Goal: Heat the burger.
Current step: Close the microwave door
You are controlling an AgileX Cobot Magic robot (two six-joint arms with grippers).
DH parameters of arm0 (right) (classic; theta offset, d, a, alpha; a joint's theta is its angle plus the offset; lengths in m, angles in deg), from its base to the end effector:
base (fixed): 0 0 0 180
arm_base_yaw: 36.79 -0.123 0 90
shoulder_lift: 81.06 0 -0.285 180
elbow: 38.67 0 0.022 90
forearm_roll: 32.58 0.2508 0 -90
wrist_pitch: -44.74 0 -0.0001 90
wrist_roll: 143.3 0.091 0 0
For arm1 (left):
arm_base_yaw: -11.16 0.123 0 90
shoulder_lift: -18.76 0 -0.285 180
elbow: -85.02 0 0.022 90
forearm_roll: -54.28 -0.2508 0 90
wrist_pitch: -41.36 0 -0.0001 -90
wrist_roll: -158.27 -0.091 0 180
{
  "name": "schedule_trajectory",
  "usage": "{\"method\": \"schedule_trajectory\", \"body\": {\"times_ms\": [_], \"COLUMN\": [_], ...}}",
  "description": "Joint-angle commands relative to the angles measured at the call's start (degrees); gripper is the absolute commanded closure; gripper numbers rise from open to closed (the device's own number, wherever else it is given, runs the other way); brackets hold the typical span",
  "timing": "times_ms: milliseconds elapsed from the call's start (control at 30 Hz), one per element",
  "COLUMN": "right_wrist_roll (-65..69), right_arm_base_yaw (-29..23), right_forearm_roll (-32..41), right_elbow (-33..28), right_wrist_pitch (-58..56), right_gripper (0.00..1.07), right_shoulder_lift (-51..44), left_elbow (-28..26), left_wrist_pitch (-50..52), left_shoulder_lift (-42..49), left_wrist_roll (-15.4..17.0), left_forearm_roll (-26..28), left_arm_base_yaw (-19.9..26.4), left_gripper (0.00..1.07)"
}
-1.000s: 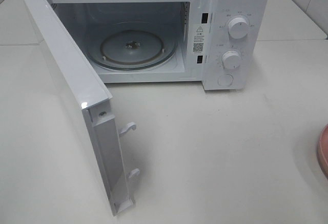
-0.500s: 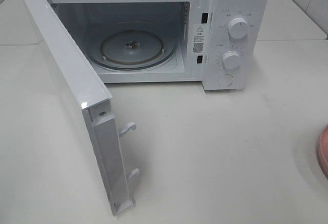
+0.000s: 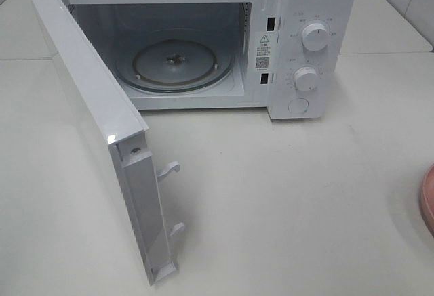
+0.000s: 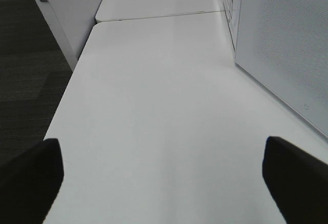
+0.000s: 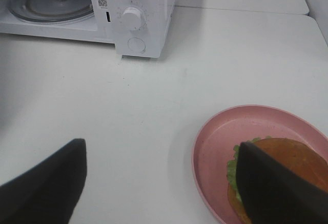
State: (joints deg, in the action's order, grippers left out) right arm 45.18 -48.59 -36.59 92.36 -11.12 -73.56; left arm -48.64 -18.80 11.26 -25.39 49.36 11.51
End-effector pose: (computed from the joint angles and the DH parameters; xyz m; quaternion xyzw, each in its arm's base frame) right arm -0.0005 -0.0055 0.2826 -0.0242 0.8298 0.0635 0.5539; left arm -0.0102 0.0067 0.2891 0.0218 0.8376 0.0619 0.5423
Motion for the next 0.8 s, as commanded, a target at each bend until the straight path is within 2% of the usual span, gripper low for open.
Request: {"method": "schedule_trajectory", "body": {"times_ms": [33, 800], "right_wrist_roll": [0.34, 0.29], "right_arm_base_yaw": [0.4, 0.4], "right_forearm_roll": [0.29, 0.29], "right_elbow": [-0.17, 0.06], "right_wrist_pitch": [0.8, 0.8], "right_gripper": [0.31, 0.32], "right_shoulder_lift": [-1.55, -1.55], "left_elbow": [0.0, 0.0], "left_wrist_pitch": [0.97, 0.97], "left_shoulder_lift": [0.74, 0.74], "left_wrist_roll": [0.23, 0.23], "left_forearm_roll": [-0.29, -0.29], "left_arm_base_yaw": [0.06, 0.06], "left_gripper": [0.09, 0.09]}}
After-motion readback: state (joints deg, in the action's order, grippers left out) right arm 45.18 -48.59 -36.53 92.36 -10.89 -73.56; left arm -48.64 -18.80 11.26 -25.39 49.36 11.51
